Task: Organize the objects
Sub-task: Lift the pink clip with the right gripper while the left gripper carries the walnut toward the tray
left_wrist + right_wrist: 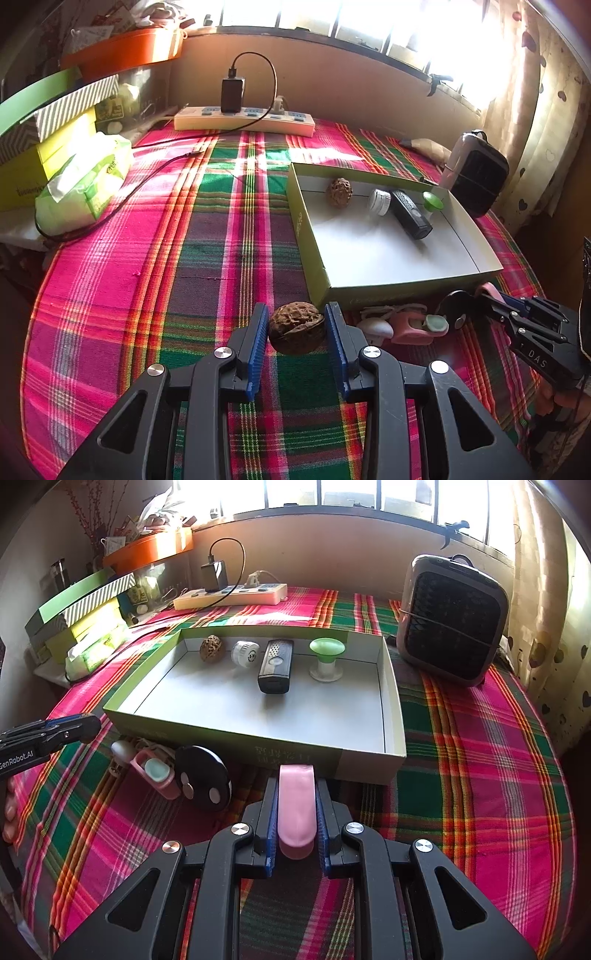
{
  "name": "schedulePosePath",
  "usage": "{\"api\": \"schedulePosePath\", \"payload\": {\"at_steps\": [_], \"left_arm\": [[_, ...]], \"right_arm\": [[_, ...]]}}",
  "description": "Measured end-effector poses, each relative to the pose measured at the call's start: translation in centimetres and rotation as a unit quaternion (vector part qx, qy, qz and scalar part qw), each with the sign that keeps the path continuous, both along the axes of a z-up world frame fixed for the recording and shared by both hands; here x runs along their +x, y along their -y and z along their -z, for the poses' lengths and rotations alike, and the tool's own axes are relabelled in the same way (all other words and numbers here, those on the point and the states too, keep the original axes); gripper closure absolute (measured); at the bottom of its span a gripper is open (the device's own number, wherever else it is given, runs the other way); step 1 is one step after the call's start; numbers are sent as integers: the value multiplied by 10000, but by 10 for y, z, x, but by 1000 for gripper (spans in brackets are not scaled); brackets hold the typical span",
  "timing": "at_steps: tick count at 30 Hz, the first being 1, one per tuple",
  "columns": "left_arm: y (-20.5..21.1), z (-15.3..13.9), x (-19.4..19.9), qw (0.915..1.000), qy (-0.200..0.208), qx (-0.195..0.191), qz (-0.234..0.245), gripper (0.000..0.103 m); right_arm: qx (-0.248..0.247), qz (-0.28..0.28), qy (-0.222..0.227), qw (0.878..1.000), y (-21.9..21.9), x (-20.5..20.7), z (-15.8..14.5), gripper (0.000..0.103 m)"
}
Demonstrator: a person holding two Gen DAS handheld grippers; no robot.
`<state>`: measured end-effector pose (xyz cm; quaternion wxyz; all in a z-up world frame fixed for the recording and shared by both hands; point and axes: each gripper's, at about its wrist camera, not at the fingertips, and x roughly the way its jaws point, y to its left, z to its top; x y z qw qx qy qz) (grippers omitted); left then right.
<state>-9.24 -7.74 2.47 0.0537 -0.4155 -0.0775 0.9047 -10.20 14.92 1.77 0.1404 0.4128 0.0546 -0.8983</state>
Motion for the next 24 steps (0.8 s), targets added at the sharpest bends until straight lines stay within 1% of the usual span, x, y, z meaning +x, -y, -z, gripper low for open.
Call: {"api": "schedulePosePath", "payload": {"at_steps": [10, 24], "left_arm": [[-3, -10, 4, 9999, -119, -42, 4, 74], [-16, -28, 6, 9993, -321, -139, 159, 74]], "right_arm": [[-49, 13, -59, 10000, -1, 3, -6, 84], [-128, -10, -226, 9997, -2, 7, -22, 84]]}}
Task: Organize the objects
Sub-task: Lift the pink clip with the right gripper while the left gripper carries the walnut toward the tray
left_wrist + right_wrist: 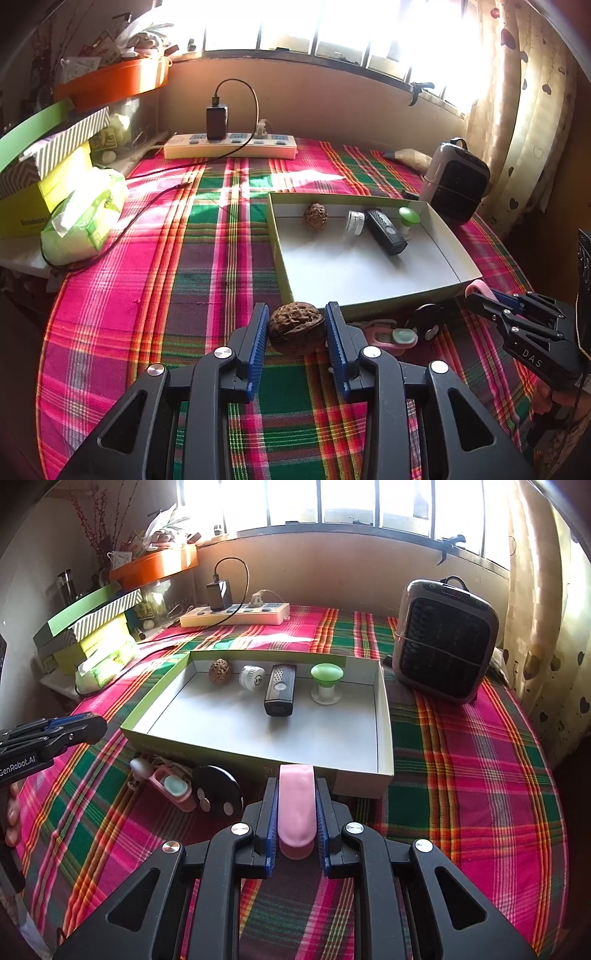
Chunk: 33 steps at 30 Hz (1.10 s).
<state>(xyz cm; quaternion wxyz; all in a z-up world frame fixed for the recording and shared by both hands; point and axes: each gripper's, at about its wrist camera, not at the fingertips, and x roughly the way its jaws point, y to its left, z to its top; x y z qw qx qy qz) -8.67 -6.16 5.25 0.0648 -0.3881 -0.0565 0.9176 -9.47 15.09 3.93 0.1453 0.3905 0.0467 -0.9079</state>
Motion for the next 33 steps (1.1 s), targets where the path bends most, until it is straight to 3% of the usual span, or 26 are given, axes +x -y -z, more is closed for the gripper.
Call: {"api": "schedulePosePath", "payload": {"at_steps": [16, 33], "left_arm": [[-21, -13, -20, 9994, -129, -68, 321, 74], [-28, -2, -67, 9989, 97, -9, 451, 74]], "right_arm": [[-57, -67, -152, 9998, 4, -13, -17, 84], [-103, -162, -10, 9998, 16, -59, -14, 84]]}}
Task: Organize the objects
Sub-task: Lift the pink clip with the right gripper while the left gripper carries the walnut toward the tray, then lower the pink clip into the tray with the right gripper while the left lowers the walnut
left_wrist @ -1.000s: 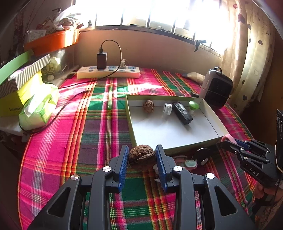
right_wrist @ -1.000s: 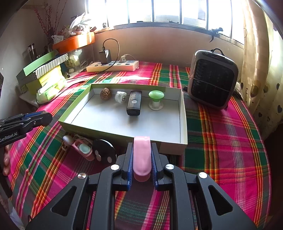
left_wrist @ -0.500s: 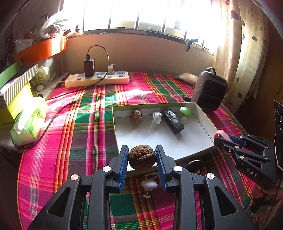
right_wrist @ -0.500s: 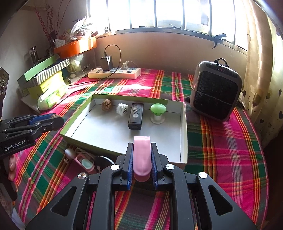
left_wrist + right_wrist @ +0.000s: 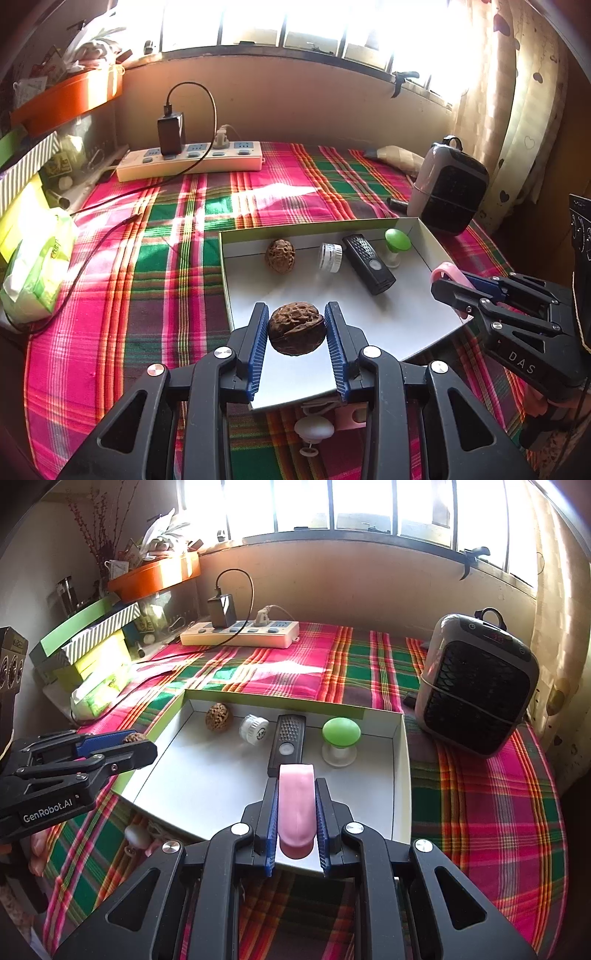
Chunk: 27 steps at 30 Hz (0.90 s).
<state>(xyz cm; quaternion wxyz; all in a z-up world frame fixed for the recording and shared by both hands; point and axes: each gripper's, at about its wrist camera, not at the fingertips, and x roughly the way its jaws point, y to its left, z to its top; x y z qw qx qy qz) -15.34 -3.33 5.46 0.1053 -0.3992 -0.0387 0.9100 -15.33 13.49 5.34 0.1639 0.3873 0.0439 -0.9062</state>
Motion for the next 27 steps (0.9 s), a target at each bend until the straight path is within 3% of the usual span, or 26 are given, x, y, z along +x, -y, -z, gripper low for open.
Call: {"api": "schedulePosePath", "payload": {"at_steps": [27], "left_arm": [[-7, 22, -56, 9994, 300, -149, 5, 74]], "right_arm": [[74, 192, 440, 9988, -4, -53, 28, 84]]}}
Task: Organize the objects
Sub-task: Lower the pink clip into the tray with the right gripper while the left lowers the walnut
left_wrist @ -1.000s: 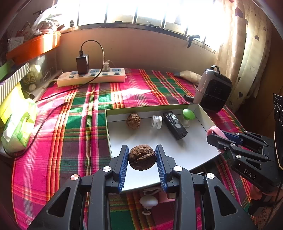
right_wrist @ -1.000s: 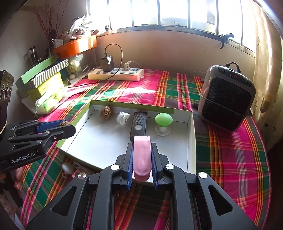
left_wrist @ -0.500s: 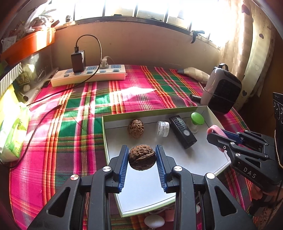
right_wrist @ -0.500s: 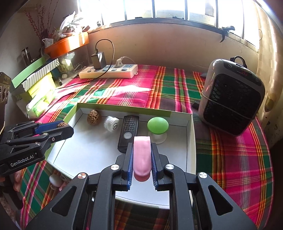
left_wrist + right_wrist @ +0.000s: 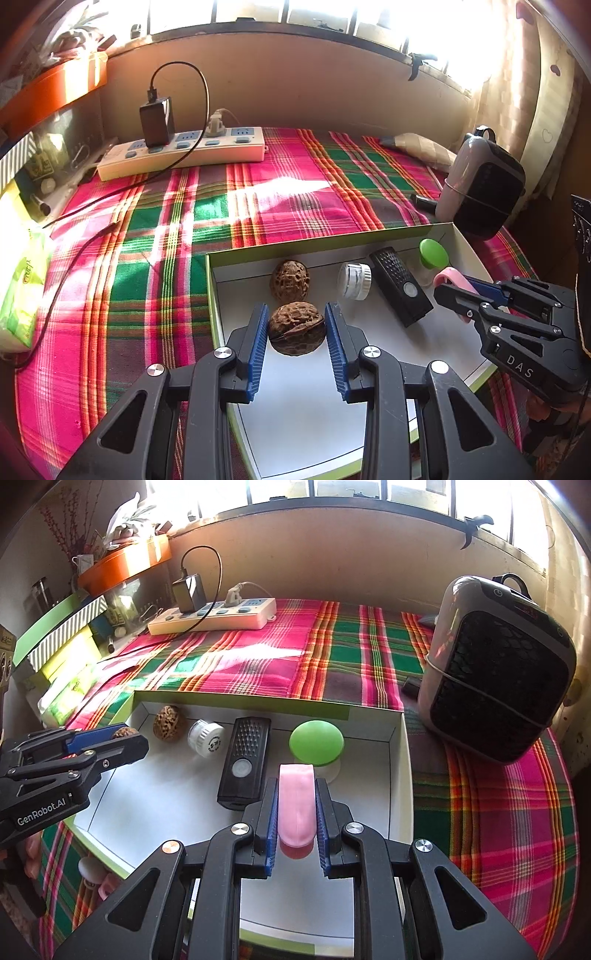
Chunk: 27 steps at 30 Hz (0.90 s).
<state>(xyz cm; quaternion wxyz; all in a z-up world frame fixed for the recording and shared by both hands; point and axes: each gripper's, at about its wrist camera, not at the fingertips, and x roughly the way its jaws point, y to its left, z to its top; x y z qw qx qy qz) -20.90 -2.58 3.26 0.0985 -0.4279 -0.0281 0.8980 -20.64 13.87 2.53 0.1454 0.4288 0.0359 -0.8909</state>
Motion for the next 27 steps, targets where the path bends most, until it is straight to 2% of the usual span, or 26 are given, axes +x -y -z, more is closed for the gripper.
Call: {"api": "schedulePosePath", "payload": {"at_steps": [27], "left_arm": [[-12, 16, -14, 9996, 80, -286, -5, 74]], "right_arm": [[261, 87, -14, 9996, 2, -12, 11, 84]]}}
